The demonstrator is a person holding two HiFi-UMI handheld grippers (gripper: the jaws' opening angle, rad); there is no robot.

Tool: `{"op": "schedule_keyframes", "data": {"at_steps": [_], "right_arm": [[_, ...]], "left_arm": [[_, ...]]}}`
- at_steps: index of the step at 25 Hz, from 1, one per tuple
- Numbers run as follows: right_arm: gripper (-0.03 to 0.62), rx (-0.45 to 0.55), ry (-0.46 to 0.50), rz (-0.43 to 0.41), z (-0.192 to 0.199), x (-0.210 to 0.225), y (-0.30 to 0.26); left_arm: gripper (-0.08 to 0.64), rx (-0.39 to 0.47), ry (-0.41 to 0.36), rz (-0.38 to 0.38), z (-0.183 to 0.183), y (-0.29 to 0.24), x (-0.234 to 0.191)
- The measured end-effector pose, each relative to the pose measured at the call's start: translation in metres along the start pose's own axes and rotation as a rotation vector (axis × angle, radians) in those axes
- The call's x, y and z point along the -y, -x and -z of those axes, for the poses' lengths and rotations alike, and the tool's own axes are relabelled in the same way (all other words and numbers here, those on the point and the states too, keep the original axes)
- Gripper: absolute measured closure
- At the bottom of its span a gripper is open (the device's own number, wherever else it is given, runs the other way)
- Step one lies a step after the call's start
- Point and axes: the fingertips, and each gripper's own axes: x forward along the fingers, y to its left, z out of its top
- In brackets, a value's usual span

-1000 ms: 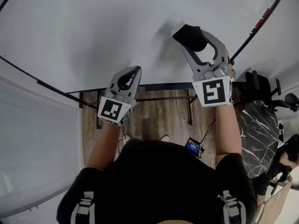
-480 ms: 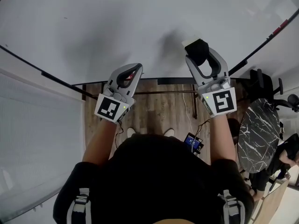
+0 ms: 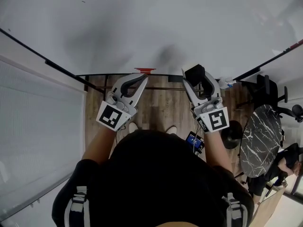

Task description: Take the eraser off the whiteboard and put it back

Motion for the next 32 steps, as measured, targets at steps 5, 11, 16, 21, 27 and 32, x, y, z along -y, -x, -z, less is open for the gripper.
{"op": "schedule_keyframes", "data": {"at_steps": [5,11,16,21,27,32], "right_arm": [[0.356,0.015,-0.085,-0.02,0.016,-0.016,0.008],[0.356,0.015,-0.174,-0.053,0.028,-0.03,0.009],[0.356,0.001,-0.203,-0.061,0.037,-0.037,0.008],[0.356,-0.009,-0.198,-0.068,0.039,-0.037,0.008],[0.354,-0.02,-0.194,-0.067,0.039,-0.039,-0.001],[0.354,-0.031,-0.225,-0.053,0.047,-0.042,-0.009]], "left_arm": [[0.557,-0.014,0.023,-0.002,0.017,0.009,0.007],[0.555,-0.04,0.053,0.003,0.034,0.012,0.011],[0.555,-0.05,0.065,0.014,0.037,0.012,0.014],[0.557,-0.062,0.067,0.002,0.039,0.013,0.012],[0.557,-0.07,0.063,-0.017,0.044,0.018,-0.001],[0.555,-0.058,0.075,-0.067,0.046,0.025,-0.015]]}}
